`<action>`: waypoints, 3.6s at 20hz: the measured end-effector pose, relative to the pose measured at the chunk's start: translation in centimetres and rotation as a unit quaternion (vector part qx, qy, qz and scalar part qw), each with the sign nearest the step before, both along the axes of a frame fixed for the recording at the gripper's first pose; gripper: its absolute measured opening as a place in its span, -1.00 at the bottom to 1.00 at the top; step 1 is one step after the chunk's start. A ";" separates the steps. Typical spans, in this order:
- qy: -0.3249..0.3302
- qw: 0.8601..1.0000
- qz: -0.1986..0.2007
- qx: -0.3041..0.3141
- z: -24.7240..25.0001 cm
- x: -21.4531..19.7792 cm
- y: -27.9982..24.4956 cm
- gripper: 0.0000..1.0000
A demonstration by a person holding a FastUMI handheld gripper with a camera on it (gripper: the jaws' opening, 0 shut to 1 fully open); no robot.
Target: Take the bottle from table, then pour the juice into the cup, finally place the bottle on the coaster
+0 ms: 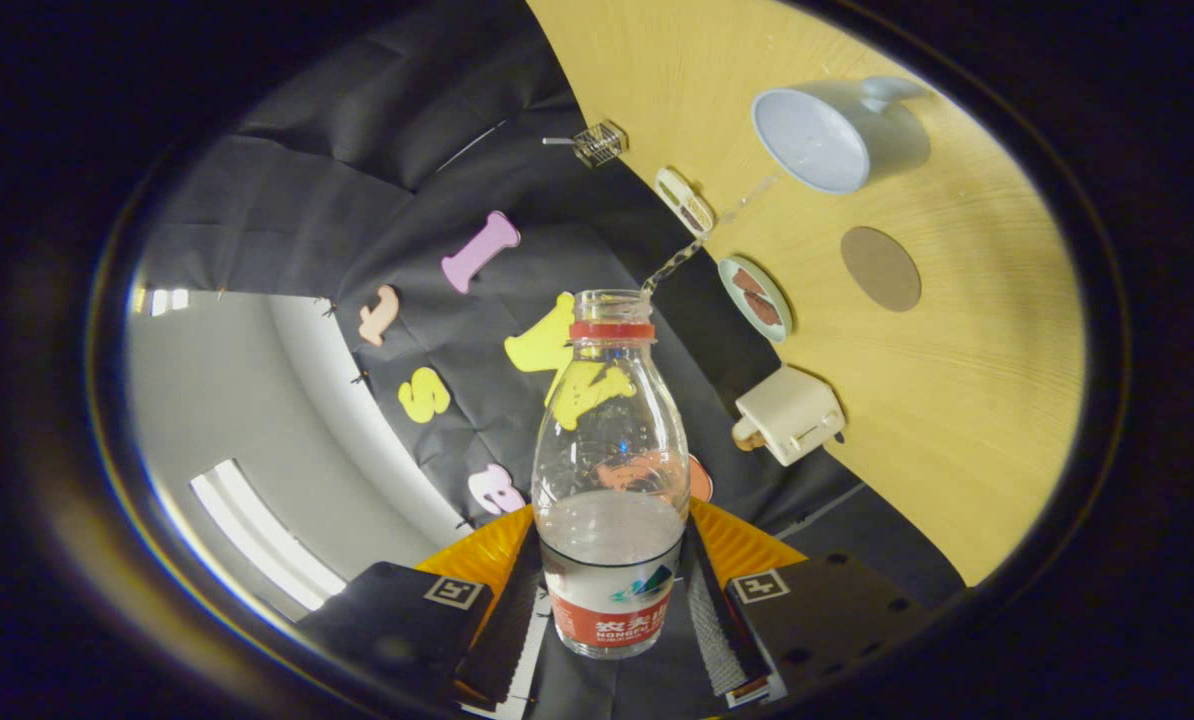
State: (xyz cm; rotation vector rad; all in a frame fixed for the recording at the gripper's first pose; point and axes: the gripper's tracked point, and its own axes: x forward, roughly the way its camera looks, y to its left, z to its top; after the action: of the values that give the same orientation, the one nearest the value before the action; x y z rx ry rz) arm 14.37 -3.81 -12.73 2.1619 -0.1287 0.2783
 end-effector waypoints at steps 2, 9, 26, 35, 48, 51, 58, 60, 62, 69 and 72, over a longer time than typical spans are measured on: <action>-0.001 1.000 -0.002 0.015 0.1 0.0 -0.6 0.50; -0.017 0.999 -0.005 0.036 1.3 -0.3 -1.2 0.49; -0.051 0.999 -0.011 0.007 4.4 -1.0 -0.6 0.50; -0.050 0.966 -0.016 -0.254 4.1 -1.3 1.7 0.50; 0.014 0.798 -0.040 -0.601 1.7 -0.2 0.9 0.51; 0.026 0.762 -0.043 -0.645 1.1 0.4 0.9 0.51; 0.047 0.650 -0.055 -0.757 -3.2 2.2 -0.8 0.52; 0.053 0.619 -0.064 -0.781 -5.0 3.3 -1.5 0.52; 0.053 0.594 -0.066 -0.800 -6.9 5.0 -1.7 0.52; 0.061 0.493 -0.060 -0.866 -12.4 9.7 -1.6 0.53; 0.063 0.478 -0.054 -0.874 -14.7 11.7 -1.3 0.53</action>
State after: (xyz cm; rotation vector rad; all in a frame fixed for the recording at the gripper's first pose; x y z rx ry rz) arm 26.07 -5.07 -27.46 0.0436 0.1102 0.0388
